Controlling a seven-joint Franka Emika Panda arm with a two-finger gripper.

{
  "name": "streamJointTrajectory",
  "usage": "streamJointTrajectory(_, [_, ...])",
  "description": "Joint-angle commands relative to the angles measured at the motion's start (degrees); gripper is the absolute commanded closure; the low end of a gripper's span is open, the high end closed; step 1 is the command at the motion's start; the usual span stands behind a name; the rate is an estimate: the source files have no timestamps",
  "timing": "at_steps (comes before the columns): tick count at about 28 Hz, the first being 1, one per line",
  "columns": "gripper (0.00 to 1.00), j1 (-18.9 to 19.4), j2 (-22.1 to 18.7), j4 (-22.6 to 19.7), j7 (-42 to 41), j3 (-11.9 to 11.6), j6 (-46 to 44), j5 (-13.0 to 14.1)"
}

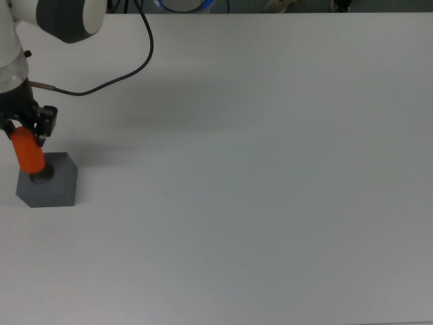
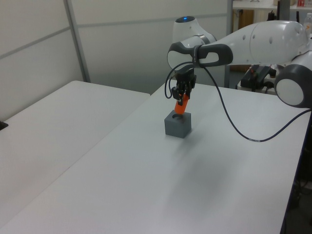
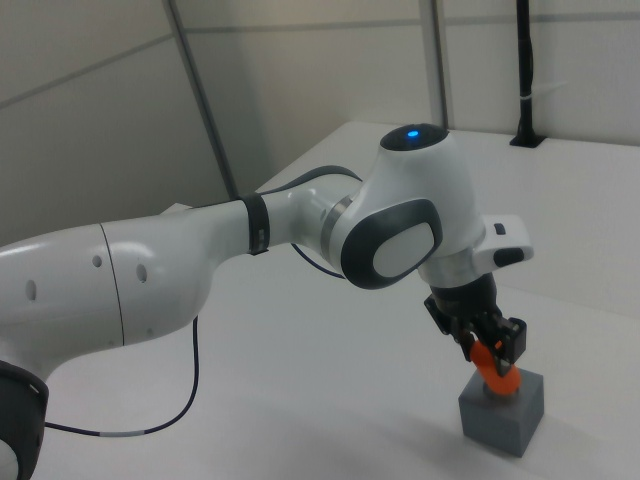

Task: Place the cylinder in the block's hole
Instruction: 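Align and lower the cylinder into the hole of the grey block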

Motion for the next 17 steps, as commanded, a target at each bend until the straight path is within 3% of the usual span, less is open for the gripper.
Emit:
streamJointTrajectory(1, [0.99, 0.28, 0.74, -0.45, 0.49, -0.33, 1.27, 1.27])
streamJointTrajectory(9, [0.91, 0.28, 1.18, -0.63, 0.14, -0.07, 1.36, 0.83])
streamJointTrajectory(14, [0.74, 0.37, 1.45, -0.63, 0.05, 0.02, 1.36, 0.66])
streamJointTrajectory(15, [0.67, 0.37, 1.45, -0.63, -0.04, 0.02, 1.36, 0.66])
streamJointTrajectory(17, [0.66, 0.37, 1.45, -0.63, -0.04, 0.02, 1.36, 0.66])
